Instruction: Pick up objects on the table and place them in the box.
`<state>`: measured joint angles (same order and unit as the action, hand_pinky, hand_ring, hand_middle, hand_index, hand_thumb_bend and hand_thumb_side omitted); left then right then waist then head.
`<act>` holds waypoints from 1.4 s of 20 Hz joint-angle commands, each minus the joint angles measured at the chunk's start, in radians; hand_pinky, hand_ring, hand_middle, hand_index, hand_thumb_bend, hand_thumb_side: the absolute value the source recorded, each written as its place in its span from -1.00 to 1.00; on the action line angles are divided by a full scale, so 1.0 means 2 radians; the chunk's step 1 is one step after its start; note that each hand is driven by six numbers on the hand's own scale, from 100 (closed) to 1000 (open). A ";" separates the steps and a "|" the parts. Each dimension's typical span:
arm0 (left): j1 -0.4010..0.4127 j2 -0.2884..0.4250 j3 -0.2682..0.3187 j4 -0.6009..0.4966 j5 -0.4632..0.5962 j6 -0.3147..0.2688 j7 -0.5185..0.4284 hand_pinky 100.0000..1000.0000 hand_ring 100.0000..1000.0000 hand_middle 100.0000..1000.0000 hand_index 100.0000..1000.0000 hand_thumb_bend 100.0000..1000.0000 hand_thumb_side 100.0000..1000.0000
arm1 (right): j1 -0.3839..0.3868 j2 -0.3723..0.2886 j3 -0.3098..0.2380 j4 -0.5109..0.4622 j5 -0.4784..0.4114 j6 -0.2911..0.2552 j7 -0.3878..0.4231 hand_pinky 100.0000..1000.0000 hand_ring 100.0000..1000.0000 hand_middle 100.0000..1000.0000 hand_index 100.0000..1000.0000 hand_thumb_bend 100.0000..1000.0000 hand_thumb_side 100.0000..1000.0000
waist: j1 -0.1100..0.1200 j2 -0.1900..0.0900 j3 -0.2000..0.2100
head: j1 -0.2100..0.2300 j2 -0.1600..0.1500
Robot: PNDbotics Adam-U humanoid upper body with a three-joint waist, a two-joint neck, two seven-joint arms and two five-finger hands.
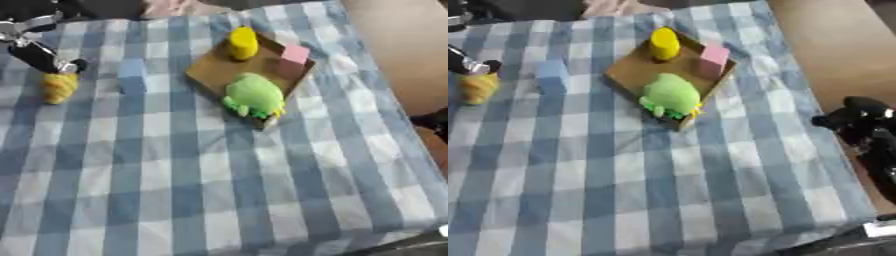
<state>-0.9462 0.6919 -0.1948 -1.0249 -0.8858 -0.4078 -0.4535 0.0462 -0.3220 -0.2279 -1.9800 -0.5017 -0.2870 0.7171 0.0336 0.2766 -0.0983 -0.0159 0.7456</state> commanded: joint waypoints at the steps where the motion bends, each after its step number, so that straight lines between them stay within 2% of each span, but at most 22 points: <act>1: -0.005 0.023 0.013 0.011 -0.011 0.004 -0.002 0.87 0.86 0.66 0.89 -0.40 -0.46 | -0.001 -0.007 -0.004 -0.010 0.003 -0.004 0.001 0.80 0.56 0.40 0.77 -1.00 -0.10 | -0.002 -0.006 0.000 | 0.003 -0.006; 4: -0.002 0.025 0.020 0.031 -0.028 0.013 0.000 0.86 0.84 0.63 0.87 -0.29 -0.42 | -0.001 -0.006 -0.004 -0.010 0.004 -0.006 0.002 0.80 0.56 0.40 0.77 -1.00 -0.10 | -0.004 -0.004 -0.001 | 0.006 -0.009; 10: 0.005 0.024 0.034 0.059 -0.049 0.023 0.019 0.85 0.82 0.63 0.86 -0.37 -0.41 | -0.002 -0.002 -0.003 -0.010 0.007 -0.009 0.003 0.80 0.56 0.40 0.77 -1.00 -0.10 | -0.007 0.000 0.000 | 0.009 -0.012; 17: 0.007 0.022 0.040 0.086 -0.072 0.031 0.023 0.84 0.81 0.61 0.84 -0.30 -0.37 | -0.002 0.001 -0.004 -0.010 0.008 -0.011 0.002 0.80 0.56 0.39 0.77 -1.00 -0.10 | -0.009 0.004 -0.003 | 0.013 -0.015; 20: 0.008 0.018 0.043 0.098 -0.079 0.032 0.027 0.81 0.72 0.52 0.78 -0.38 -0.39 | -0.003 0.002 -0.004 -0.010 0.009 -0.011 0.002 0.80 0.56 0.39 0.77 -1.00 -0.11 | -0.010 0.006 -0.004 | 0.013 -0.015; 24: 0.009 0.013 0.045 0.103 -0.073 0.029 0.042 0.74 0.56 0.31 0.61 -0.59 -0.61 | -0.003 0.005 -0.004 -0.010 0.012 -0.011 0.002 0.80 0.56 0.39 0.77 -1.00 -0.09 | -0.011 0.009 -0.004 | 0.013 -0.016; 28: 0.011 0.010 0.045 0.102 -0.065 0.029 0.064 0.66 0.43 0.14 0.43 -0.71 -0.72 | -0.002 0.008 -0.005 -0.010 0.012 -0.006 0.003 0.81 0.56 0.39 0.78 -1.00 -0.08 | -0.012 0.011 -0.005 | 0.013 -0.015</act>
<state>-0.9149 0.6939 -0.1135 -0.8190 -1.0223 -0.3508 -0.3404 0.0445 -0.2947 -0.2277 -1.9800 -0.4798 -0.3027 0.7244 0.0107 0.3119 -0.1065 0.0083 0.7276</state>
